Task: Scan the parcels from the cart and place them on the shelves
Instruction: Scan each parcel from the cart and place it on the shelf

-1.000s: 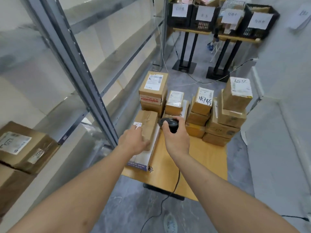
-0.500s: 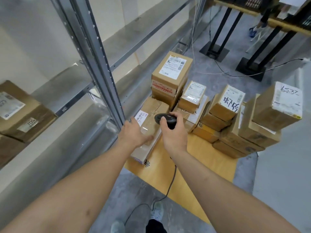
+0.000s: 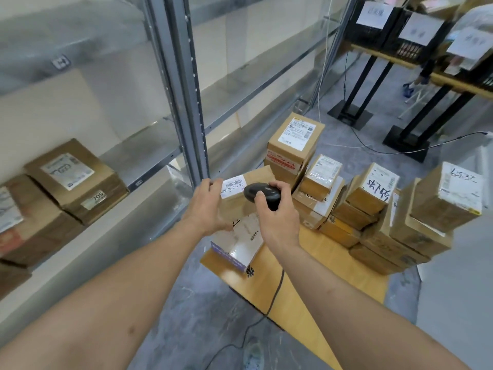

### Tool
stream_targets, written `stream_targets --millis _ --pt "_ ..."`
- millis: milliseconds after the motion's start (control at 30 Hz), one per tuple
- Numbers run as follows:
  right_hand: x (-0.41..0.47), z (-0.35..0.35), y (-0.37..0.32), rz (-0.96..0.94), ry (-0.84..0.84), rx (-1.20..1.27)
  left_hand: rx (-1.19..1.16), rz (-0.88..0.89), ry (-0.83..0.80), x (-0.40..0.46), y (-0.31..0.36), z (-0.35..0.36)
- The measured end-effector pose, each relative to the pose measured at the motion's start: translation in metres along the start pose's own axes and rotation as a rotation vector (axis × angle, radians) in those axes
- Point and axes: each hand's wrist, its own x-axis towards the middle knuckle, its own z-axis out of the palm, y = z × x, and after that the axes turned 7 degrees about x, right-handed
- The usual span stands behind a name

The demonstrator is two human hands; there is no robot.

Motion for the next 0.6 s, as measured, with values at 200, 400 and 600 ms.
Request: stream_targets --millis 200,400,600 --pt "-0.026 0.017 -0.041 -0.096 -0.012 0.037 0.03 0.07 0.12 -0.021 -0.024 -0.046" --pt "-0.061 0.031 -0.073 -0.151 0.025 0.105 0.07 0.131 0.222 -0.05 -0.044 -0.087" --pt "-0.104 0.043 -0.095 -0.204 0.053 0.104 0.109 0.183 0.257 -0.08 -0.071 -0.117"
